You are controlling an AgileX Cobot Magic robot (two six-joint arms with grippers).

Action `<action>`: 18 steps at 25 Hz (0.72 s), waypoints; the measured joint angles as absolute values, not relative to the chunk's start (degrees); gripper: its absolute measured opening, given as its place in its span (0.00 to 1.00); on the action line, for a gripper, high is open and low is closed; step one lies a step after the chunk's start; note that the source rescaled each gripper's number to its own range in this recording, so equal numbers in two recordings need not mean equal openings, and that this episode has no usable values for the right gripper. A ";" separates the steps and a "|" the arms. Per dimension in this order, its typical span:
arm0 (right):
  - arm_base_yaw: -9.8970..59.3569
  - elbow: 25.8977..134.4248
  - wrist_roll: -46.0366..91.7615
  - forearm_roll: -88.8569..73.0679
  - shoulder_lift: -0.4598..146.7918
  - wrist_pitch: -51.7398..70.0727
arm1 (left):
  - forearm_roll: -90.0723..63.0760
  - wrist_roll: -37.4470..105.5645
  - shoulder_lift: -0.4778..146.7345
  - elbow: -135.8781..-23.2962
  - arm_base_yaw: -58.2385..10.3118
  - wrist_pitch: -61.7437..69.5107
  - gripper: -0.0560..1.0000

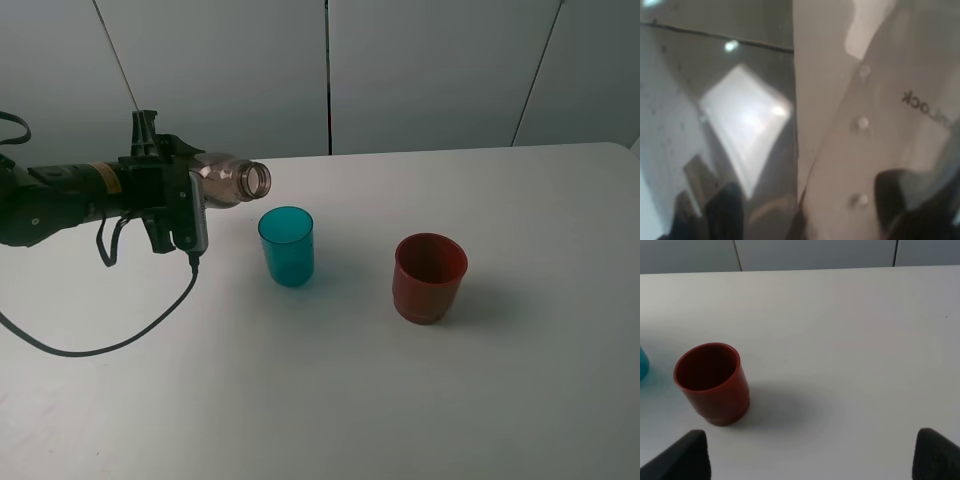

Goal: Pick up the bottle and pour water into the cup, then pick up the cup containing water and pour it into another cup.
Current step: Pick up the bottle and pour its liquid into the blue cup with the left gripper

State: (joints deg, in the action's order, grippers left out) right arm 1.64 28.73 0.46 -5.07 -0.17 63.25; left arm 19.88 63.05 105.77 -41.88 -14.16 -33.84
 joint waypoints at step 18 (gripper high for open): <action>1.64 28.73 0.46 -5.07 -0.17 63.25 | 18.62 70.26 105.77 -43.74 -14.39 -32.68 0.06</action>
